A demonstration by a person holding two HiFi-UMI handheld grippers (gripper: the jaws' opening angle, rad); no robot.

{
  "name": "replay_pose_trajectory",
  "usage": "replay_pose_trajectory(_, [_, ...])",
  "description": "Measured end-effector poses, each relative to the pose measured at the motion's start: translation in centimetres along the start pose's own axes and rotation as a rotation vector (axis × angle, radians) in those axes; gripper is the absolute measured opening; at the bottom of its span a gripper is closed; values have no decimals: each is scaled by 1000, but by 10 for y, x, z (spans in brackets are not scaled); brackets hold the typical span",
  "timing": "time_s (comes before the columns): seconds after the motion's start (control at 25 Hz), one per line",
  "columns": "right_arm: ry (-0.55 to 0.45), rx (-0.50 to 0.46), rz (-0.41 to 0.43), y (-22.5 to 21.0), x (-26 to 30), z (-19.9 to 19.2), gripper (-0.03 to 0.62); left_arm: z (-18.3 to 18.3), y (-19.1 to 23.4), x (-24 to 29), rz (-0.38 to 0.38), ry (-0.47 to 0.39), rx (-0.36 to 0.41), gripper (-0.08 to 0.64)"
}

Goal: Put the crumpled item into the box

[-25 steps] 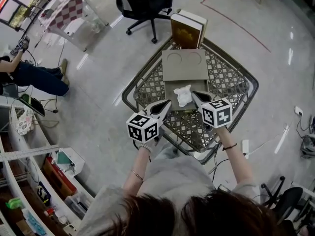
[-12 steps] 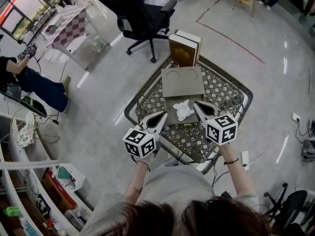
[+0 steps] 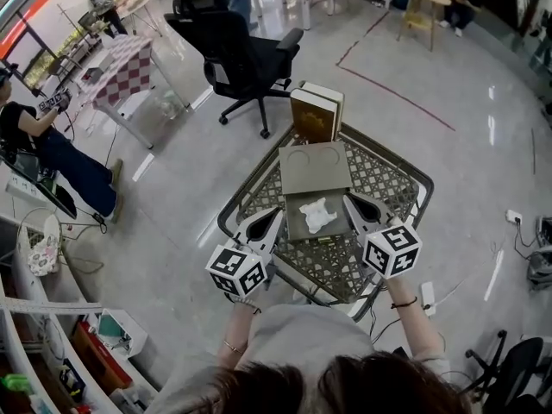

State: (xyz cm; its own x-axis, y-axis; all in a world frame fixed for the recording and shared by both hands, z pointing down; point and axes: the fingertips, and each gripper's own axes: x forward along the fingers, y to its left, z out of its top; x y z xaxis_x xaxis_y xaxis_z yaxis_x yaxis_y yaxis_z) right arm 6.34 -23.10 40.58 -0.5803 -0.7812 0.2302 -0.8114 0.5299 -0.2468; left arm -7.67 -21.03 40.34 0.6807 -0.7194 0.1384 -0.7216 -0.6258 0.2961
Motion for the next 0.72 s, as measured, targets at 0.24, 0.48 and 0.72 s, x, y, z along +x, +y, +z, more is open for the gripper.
replay_pose_trajectory(0.24, [-67, -34, -35, -1, -16, 23, 21, 21, -2, -10, 19, -45, 35, 17])
replay_pose_trajectory(0.48, [-126, -66, -71, -3, -29, 42, 21, 45, 4, -24, 64, -100, 73, 17])
replay_pose_trajectory(0.72, [-174, -78, -86, -3, -41, 57, 21, 62, 6, -34, 100, -149, 90, 17])
